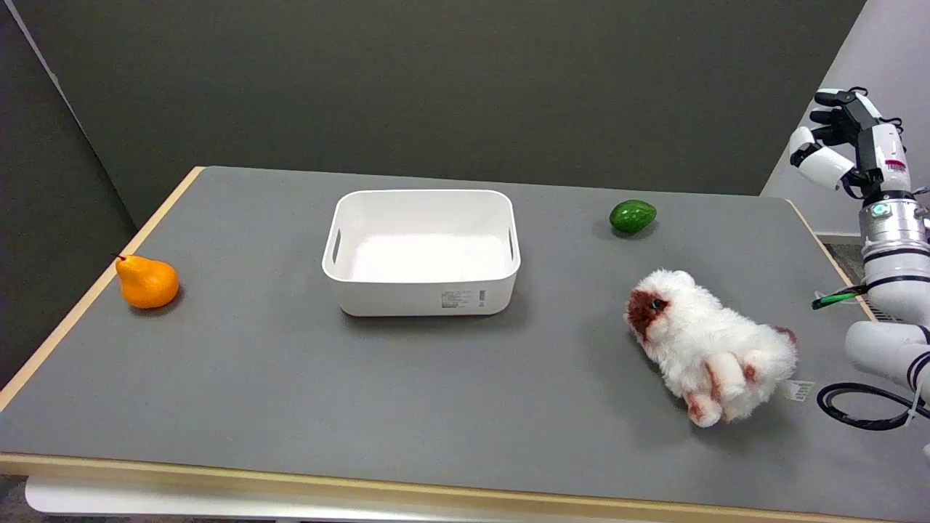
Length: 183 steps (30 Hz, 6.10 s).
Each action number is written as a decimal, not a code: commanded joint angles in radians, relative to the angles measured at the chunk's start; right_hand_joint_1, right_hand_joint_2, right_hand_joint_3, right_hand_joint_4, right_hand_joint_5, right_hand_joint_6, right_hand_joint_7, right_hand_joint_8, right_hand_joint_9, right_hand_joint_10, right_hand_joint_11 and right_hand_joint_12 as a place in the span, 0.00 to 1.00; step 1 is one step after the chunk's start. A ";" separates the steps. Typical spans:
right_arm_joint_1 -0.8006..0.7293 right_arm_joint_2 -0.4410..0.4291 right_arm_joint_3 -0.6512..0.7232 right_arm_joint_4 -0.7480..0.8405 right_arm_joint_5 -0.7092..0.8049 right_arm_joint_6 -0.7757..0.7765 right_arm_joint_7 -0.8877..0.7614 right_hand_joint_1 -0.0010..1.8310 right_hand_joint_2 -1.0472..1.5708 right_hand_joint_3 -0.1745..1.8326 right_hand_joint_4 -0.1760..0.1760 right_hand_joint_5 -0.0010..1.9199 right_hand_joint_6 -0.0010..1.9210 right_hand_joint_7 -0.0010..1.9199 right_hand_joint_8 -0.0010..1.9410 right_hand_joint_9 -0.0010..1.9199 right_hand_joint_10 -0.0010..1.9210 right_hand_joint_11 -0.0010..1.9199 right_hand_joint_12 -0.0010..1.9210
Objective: Pick up the plush toy.
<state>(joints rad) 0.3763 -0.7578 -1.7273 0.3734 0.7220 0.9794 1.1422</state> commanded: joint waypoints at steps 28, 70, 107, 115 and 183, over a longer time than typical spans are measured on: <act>-0.594 -0.086 0.189 1.064 0.622 -0.091 -1.480 0.26 0.65 0.55 0.28 0.12 0.25 0.20 0.27 0.17 0.49 0.06 0.67; -0.940 -0.158 -0.277 1.279 0.415 0.359 -1.537 0.16 0.65 0.54 0.30 0.13 0.27 0.21 0.28 0.17 0.49 0.07 0.68; -0.791 -0.084 -0.245 1.099 0.837 0.119 -1.530 0.20 0.65 0.48 0.27 0.13 0.25 0.20 0.25 0.14 0.50 0.04 0.67; -0.792 -0.086 -0.247 1.095 0.856 0.112 -1.529 0.20 0.65 0.48 0.27 0.13 0.25 0.20 0.25 0.14 0.49 0.04 0.67; -0.656 -0.108 -0.195 1.246 0.468 0.074 -1.707 0.66 0.76 0.39 0.06 0.34 0.76 0.49 0.72 0.46 0.80 0.45 1.00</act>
<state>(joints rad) -0.3492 -0.8725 -1.9619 1.5907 1.3336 1.0300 -0.5632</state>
